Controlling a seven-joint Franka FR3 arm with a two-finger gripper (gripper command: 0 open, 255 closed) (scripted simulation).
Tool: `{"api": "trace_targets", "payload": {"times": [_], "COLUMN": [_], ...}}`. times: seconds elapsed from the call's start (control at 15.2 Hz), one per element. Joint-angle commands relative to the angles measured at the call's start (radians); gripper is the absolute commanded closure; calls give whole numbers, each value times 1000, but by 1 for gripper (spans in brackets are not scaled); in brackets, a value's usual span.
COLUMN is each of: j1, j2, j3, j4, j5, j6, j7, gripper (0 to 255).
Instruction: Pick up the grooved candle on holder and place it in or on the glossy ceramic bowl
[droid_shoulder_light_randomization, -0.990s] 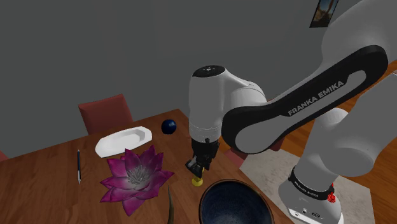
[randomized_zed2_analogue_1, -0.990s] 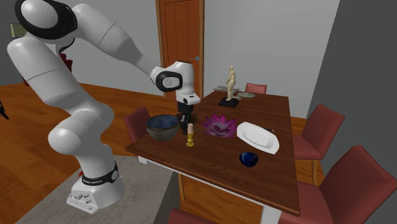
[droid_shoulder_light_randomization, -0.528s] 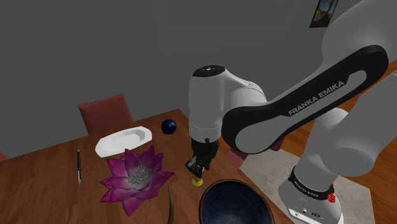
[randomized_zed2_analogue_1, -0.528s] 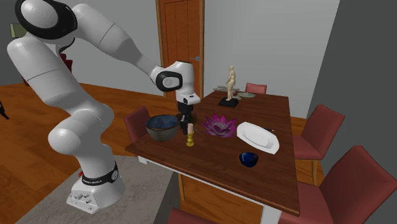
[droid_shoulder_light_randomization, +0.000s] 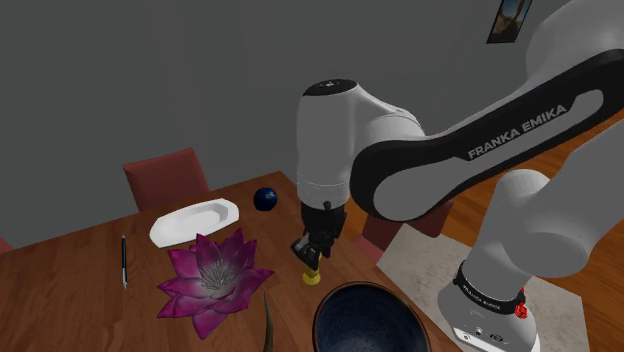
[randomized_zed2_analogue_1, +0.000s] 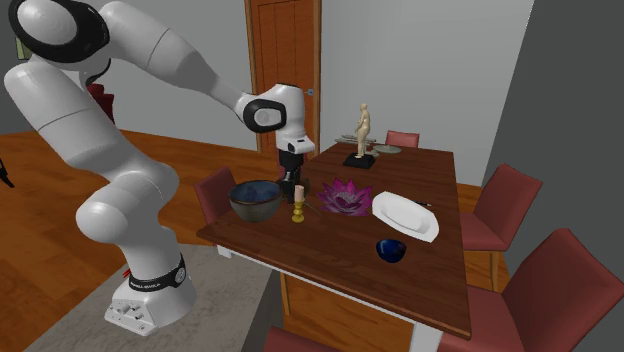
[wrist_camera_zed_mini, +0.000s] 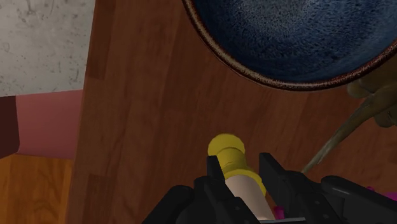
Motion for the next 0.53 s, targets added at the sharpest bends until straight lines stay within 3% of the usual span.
{"api": "trace_targets", "payload": {"times": [0.0, 0.46], "j1": [2, 5], "j2": [-16, -64], "j3": [-7, -34], "j4": [15, 77], "j5": [0, -4], "j6": [-32, -140], "j7": [-2, -9], "gripper": [255, 255]}}
